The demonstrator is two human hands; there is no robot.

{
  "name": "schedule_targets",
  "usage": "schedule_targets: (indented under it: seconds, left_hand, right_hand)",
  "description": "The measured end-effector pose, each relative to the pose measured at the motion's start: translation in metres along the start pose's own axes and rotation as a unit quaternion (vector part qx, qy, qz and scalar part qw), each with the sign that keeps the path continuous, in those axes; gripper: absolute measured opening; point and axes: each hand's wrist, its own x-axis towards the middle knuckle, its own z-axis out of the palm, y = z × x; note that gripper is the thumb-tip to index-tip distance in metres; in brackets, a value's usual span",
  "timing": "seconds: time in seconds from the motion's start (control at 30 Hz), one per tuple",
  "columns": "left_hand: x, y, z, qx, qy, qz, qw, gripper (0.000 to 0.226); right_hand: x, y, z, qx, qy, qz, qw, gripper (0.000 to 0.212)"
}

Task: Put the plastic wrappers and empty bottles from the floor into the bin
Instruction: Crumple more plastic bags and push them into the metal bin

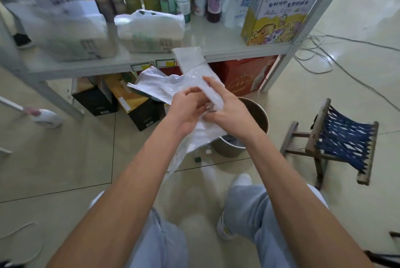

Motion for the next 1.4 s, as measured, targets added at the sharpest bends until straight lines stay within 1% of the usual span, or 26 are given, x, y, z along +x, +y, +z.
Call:
schedule_targets:
  seconds: [0.07, 0.1, 0.2, 0.27, 0.37, 0.47, 0.53, 0.57, 0.6, 0.67, 0.73, 0.8, 0.93, 1.0, 1.1, 1.17, 1.2, 1.23, 1.27, 1.33, 1.4]
  left_hand:
    - [-0.003, -0.001, 0.000, 0.029, -0.009, -0.001, 1.000, 0.020]
    - [-0.004, -0.002, 0.001, 0.045, -0.016, 0.001, 0.999, 0.022]
    - [-0.005, -0.002, 0.003, 0.076, -0.033, 0.015, 0.996, 0.027]
    - [-0.003, -0.001, 0.001, 0.108, -0.025, 0.026, 0.994, 0.027]
    - [-0.002, -0.001, -0.002, 0.173, -0.017, 0.040, 0.984, 0.029]
    - [-0.007, -0.002, 0.001, 0.258, -0.023, 0.050, 0.964, 0.028]
    - [-0.008, -0.003, 0.003, 0.267, -0.035, 0.050, 0.962, 0.023]
    - [-0.009, -0.004, 0.003, 0.267, -0.048, 0.051, 0.961, 0.024]
    - [-0.011, -0.005, 0.004, 0.271, -0.058, 0.050, 0.959, 0.030]
    - [-0.011, -0.009, 0.005, 0.285, -0.061, 0.041, 0.956, 0.038]
    - [-0.012, -0.012, 0.009, 0.283, -0.063, 0.033, 0.956, 0.034]
    - [-0.014, -0.013, 0.014, 0.277, -0.059, 0.033, 0.959, 0.023]
    - [-0.007, -0.013, 0.017, 0.279, -0.081, 0.045, 0.956, 0.018]
    - [-0.004, -0.013, 0.016, 0.295, -0.089, 0.060, 0.949, 0.017]
    - [-0.007, -0.011, 0.020, 0.333, -0.095, 0.104, 0.932, 0.018]
    - [-0.008, -0.011, 0.023, 0.369, -0.098, 0.143, 0.913, 0.021]
    - [-0.008, -0.012, 0.024, 0.387, -0.096, 0.161, 0.903, 0.022]
    - [-0.009, -0.012, 0.026, 0.404, -0.095, 0.175, 0.893, 0.024]
    - [-0.011, -0.012, 0.027, 0.421, -0.096, 0.188, 0.882, 0.028]
    - [-0.012, -0.011, 0.029, 0.455, -0.110, 0.197, 0.861, 0.045]
    - [-0.016, -0.010, 0.029, 0.494, -0.148, 0.198, 0.834, 0.065]
  right_hand:
    - [-0.002, 0.002, 0.000, 0.046, -0.031, 0.006, 0.998, 0.090]
    - [-0.002, 0.004, 0.000, 0.046, -0.037, 0.005, 0.998, 0.093]
    - [-0.003, 0.007, -0.001, 0.016, -0.054, 0.008, 0.998, 0.110]
    - [-0.006, 0.007, -0.003, -0.003, -0.060, 0.008, 0.998, 0.119]
    - [-0.012, 0.006, 0.000, -0.049, -0.053, 0.012, 0.997, 0.133]
    - [-0.014, 0.007, 0.003, -0.085, -0.035, 0.020, 0.996, 0.143]
    - [-0.014, 0.012, 0.000, -0.101, -0.019, 0.025, 0.994, 0.145]
    - [-0.014, 0.014, -0.002, -0.107, -0.012, 0.029, 0.994, 0.144]
    - [-0.015, 0.015, -0.005, -0.109, -0.009, 0.033, 0.993, 0.142]
    - [-0.015, 0.017, -0.008, -0.112, -0.007, 0.039, 0.993, 0.136]
    - [-0.013, 0.018, -0.010, -0.120, 0.003, 0.046, 0.992, 0.121]
    - [-0.008, 0.022, -0.014, -0.126, 0.023, 0.043, 0.991, 0.098]
    - [-0.002, 0.027, -0.023, -0.115, 0.064, 0.057, 0.990, 0.038]
    - [0.000, 0.028, -0.024, -0.115, 0.087, 0.065, 0.987, 0.023]
    - [0.006, 0.029, -0.026, -0.118, 0.118, 0.066, 0.984, 0.016]
    - [0.010, 0.029, -0.029, -0.105, 0.134, 0.068, 0.983, 0.005]
    - [0.011, 0.028, -0.031, -0.102, 0.141, 0.068, 0.982, 0.006]
    - [0.012, 0.027, -0.033, -0.103, 0.151, 0.070, 0.981, 0.016]
    - [0.013, 0.027, -0.034, -0.098, 0.160, 0.076, 0.979, 0.022]
    - [0.016, 0.027, -0.038, -0.083, 0.183, 0.097, 0.975, 0.019]
    - [0.016, 0.027, -0.042, -0.074, 0.215, 0.123, 0.966, 0.017]
